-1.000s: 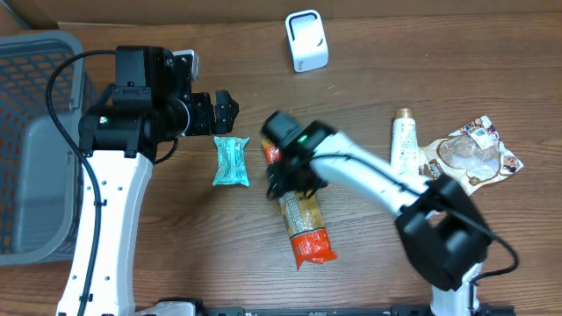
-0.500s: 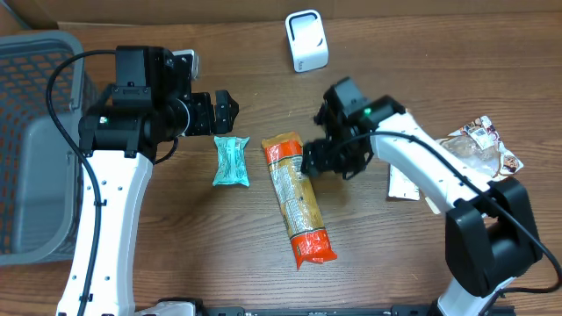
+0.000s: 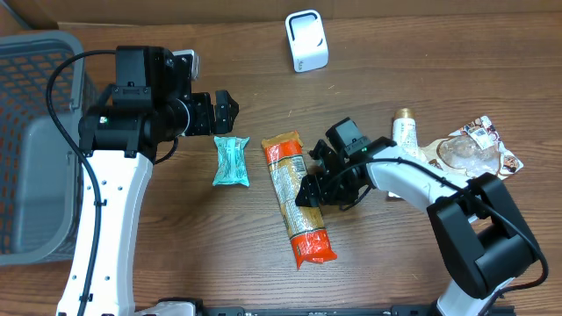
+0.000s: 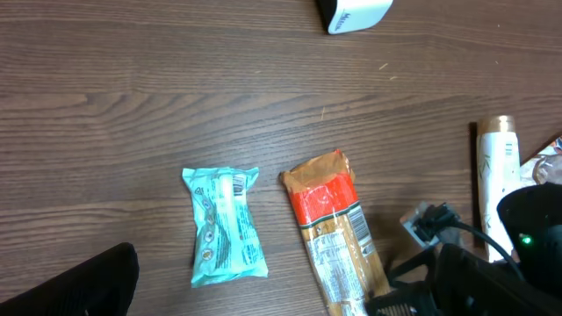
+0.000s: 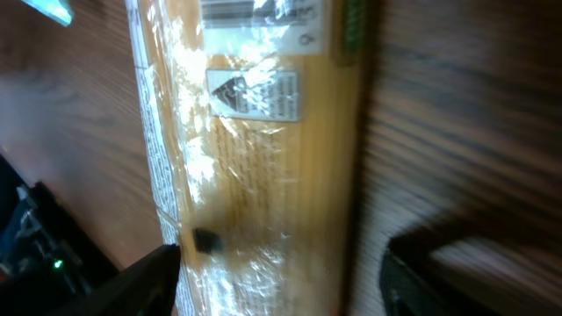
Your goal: Scan the item barcode
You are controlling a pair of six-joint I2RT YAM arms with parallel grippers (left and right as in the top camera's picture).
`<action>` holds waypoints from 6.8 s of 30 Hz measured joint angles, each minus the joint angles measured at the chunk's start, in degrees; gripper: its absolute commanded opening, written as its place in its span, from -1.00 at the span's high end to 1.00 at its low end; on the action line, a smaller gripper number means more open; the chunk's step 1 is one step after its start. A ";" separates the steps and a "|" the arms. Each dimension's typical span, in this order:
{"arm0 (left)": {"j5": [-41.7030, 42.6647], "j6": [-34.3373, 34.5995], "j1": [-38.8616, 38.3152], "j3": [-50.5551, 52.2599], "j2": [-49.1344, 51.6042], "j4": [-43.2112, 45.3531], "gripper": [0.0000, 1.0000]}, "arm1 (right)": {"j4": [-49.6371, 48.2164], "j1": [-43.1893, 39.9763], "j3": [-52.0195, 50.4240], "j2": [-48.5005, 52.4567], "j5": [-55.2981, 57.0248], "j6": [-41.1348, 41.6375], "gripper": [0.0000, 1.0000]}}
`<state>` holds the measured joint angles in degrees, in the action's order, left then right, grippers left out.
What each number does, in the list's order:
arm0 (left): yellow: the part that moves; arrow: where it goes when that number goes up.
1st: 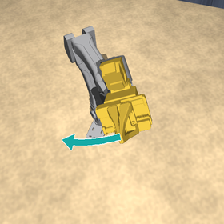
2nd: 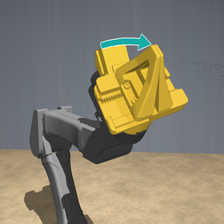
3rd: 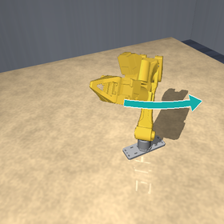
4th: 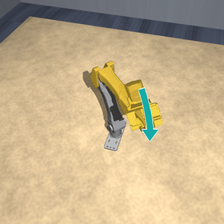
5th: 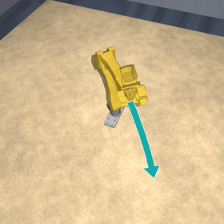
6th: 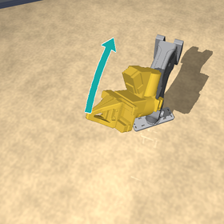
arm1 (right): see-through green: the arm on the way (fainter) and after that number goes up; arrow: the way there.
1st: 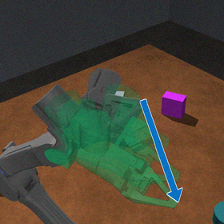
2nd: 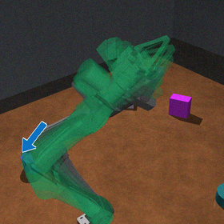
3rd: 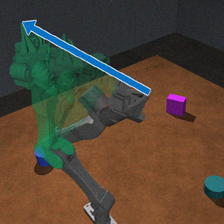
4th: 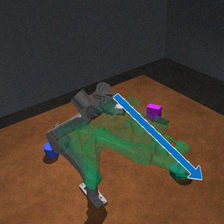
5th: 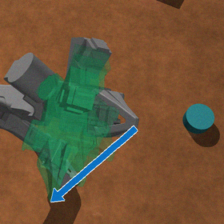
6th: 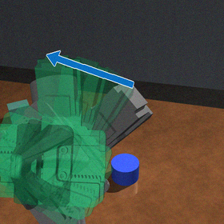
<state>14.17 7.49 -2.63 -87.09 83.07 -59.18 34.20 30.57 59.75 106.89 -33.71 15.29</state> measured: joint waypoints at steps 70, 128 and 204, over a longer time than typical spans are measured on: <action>0.00 0.00 0.00 0.00 0.00 0.00 -0.99 | 11.56 1.73 4.94 -2.47 9.75 -7.82 -0.81; 0.00 0.00 0.00 0.00 0.00 0.02 -0.99 | -3.93 -9.79 5.40 -30.60 -28.48 0.07 0.93; 0.02 0.00 0.00 0.00 0.00 0.02 -1.00 | -10.12 -1.66 60.00 36.44 93.90 -44.94 0.93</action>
<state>14.20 7.49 -2.63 -87.09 83.07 -59.16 24.08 28.91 119.74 143.33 60.18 -29.65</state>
